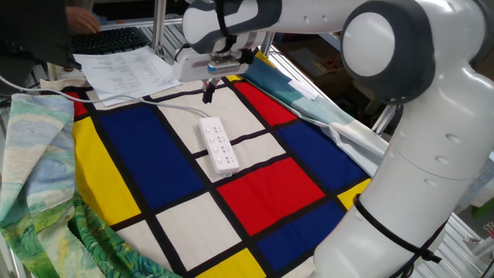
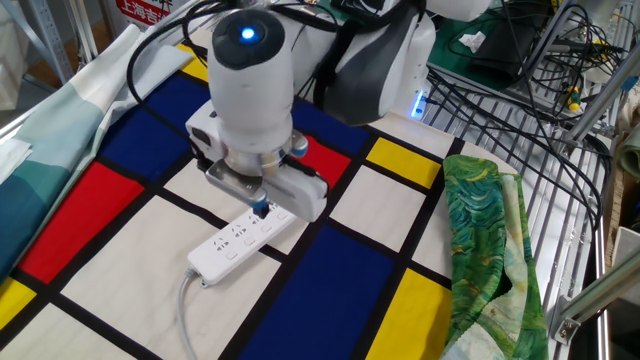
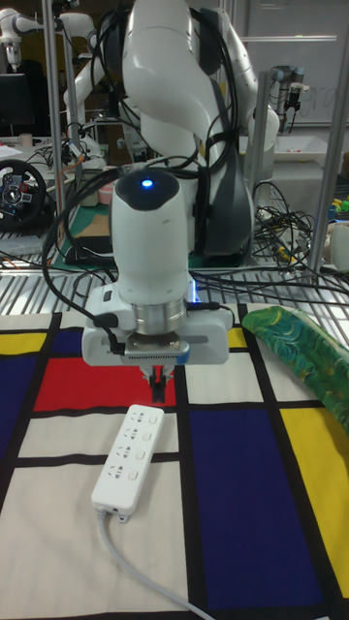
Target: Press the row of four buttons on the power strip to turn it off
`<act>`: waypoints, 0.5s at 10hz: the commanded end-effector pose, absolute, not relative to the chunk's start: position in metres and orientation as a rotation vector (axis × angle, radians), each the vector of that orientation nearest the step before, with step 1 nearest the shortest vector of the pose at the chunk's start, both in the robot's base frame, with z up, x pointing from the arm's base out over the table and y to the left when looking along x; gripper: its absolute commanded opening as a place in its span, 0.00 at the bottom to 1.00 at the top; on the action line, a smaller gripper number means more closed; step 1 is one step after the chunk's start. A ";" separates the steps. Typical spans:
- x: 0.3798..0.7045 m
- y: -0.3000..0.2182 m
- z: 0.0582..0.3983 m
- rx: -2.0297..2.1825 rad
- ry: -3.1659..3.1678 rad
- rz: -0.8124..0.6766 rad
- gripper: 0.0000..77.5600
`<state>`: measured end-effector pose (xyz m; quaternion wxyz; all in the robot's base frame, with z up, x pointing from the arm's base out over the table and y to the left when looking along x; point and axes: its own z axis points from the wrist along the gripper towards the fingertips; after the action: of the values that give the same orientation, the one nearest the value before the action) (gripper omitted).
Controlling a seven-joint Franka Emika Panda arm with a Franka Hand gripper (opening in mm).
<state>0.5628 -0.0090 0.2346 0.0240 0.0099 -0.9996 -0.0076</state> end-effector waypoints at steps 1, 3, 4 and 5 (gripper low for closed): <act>0.562 -0.008 0.238 0.029 -3.102 -0.033 0.00; 0.566 -0.009 0.240 0.028 -3.102 -0.034 0.00; 0.567 -0.010 0.240 0.028 -3.101 -0.034 0.00; 0.568 -0.010 0.241 0.028 -3.100 -0.034 0.00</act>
<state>0.5673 -0.0101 0.2395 0.0219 0.0091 -0.9997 -0.0108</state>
